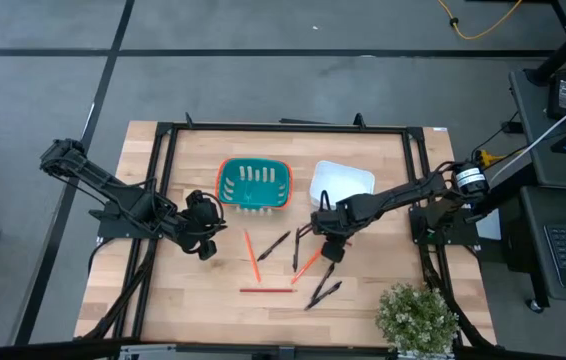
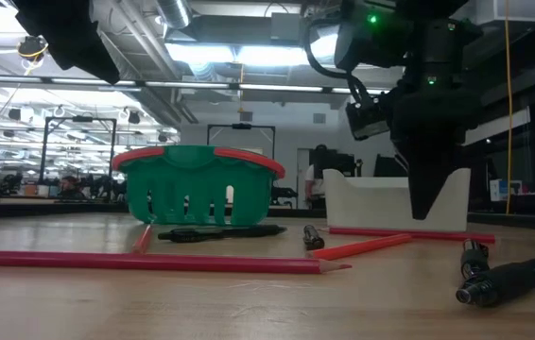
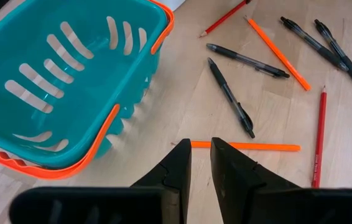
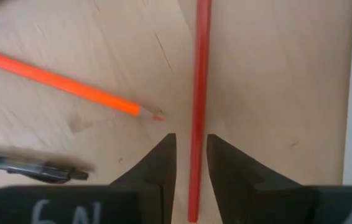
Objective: Sort pens & pencils
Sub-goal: Put the top red pencil into the blue bin
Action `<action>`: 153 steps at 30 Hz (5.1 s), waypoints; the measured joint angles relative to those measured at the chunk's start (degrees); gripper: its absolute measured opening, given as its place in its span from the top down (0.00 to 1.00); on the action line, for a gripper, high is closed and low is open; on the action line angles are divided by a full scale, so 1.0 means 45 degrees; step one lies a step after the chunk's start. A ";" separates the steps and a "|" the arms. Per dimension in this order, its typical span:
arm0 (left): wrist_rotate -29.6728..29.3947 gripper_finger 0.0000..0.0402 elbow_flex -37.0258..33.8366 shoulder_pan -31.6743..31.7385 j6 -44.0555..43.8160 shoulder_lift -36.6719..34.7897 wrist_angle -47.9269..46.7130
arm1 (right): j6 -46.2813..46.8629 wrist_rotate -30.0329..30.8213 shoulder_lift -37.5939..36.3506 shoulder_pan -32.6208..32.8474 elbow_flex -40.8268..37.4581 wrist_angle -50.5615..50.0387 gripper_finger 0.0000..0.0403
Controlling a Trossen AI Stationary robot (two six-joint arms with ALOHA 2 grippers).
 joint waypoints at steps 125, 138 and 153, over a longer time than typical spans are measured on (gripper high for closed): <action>0.0063 0.86 0.0000 -0.0002 -0.0024 0.0005 -0.0070 | -0.0665 0.2476 0.0947 -0.0172 0.0525 -0.3927 0.78; 0.0063 0.86 0.0000 -0.0002 -0.0024 0.0005 -0.0073 | -0.1115 0.2771 0.0947 -0.0691 0.0525 -0.3913 0.78; 0.0063 0.86 0.0000 -0.0002 -0.0021 0.0005 -0.0078 | -0.1002 0.2606 0.0947 -0.0615 0.0529 -0.3234 0.78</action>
